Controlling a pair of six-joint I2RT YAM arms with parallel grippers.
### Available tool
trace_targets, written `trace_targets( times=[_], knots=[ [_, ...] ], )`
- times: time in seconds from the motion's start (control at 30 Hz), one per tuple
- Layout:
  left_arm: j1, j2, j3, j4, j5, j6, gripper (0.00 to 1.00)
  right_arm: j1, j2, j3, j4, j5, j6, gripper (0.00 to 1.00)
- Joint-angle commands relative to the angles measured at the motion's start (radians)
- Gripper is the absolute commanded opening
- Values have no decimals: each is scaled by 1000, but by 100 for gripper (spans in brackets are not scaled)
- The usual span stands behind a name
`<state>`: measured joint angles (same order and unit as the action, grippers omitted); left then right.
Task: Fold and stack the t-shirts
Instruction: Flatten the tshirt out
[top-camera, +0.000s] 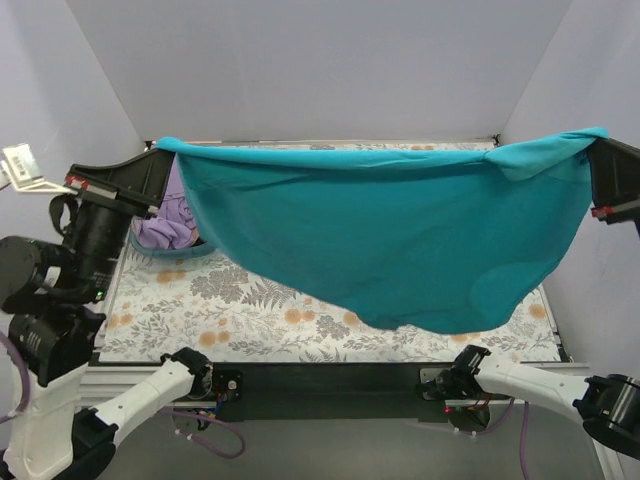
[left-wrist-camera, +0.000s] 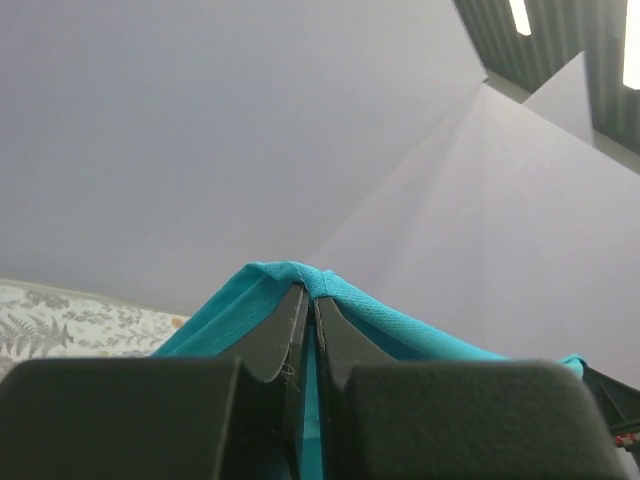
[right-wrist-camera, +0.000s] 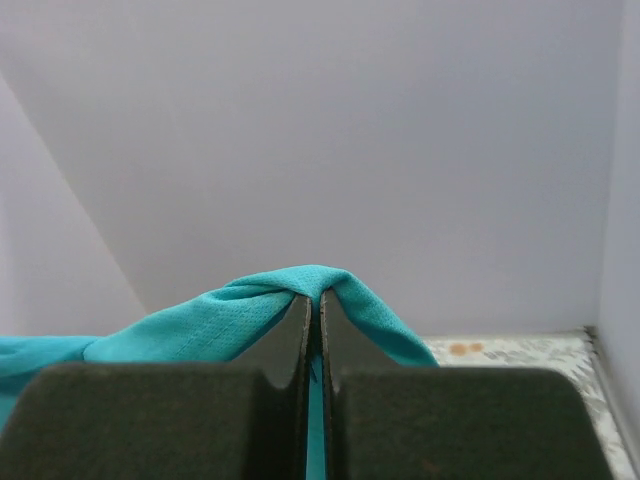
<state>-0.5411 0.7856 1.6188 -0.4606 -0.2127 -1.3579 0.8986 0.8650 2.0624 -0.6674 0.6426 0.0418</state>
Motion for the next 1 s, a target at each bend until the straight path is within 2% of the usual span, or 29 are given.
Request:
trace_targets(
  times=[0.0, 0.03, 0.1, 0.13, 0.2, 0.27, 0.3, 0.33, 0.37, 0.4, 0.43, 0.47, 0.5, 0.53, 0.57, 0.6, 0.63, 0.73, 0.87, 0.9, 0.97],
  knots=[
    [-2, 107, -46, -23, -44, 2, 0, 0, 80, -63, 89, 248, -115, 1],
    [-2, 150, -60, -26, -74, -12, 0, 3, 115, -83, 136, 410, -143, 1],
    [-3, 205, -94, -56, -182, -33, 0, 0, 153, -174, 199, 550, -237, 1],
    [-2, 271, -103, -72, -224, -44, 0, 0, 181, -227, 300, 610, -278, 1],
    [13, 357, -135, -134, -316, -116, 0, -21, 206, -392, 423, 615, -363, 1],
    [77, 497, -172, -141, -243, -160, 0, -178, 261, -471, 486, 501, -327, 1],
    [184, 547, -190, -112, -158, -161, 0, -244, 288, -513, 483, 447, -254, 1],
    [226, 611, -216, -95, -22, -170, 0, -373, 354, -578, 480, 276, -222, 1],
    [271, 735, -206, -98, -4, -185, 2, -429, 397, -603, 471, 190, -174, 1],
    [279, 815, -177, -116, 4, -182, 31, -478, 445, -617, 471, 87, -122, 1],
    [279, 880, -109, -127, 4, -175, 47, -554, 560, -616, 471, -69, -96, 8],
    [280, 936, -58, -142, 13, -167, 58, -581, 625, -598, 471, -113, -62, 12],
    [285, 1043, -9, -189, 16, -159, 65, -604, 690, -573, 471, -168, -53, 14],
    [283, 1078, 30, -206, 21, -156, 71, -633, 818, -485, 430, -238, -49, 32],
    [282, 1107, 86, -222, 22, -153, 81, -642, 877, -432, 393, -265, -22, 42],
    [283, 1126, 99, -220, 30, -147, 89, -644, 964, -373, 346, -283, -20, 70],
    [283, 1123, 96, -211, 35, -138, 90, -647, 994, -333, 313, -293, -16, 98],
    [282, 1068, 8, -142, 50, -129, 91, -645, 1002, -326, 275, -302, 0, 98],
    [282, 1005, -123, -78, 94, -112, 91, -645, 892, -507, 269, -357, 88, 98],
    [283, 997, -155, -84, 98, -109, 91, -647, 861, -607, 259, -379, 114, 98],
    [282, 960, -204, -96, 110, -110, 91, -644, 752, -723, 259, -480, 189, 98]
  ],
)
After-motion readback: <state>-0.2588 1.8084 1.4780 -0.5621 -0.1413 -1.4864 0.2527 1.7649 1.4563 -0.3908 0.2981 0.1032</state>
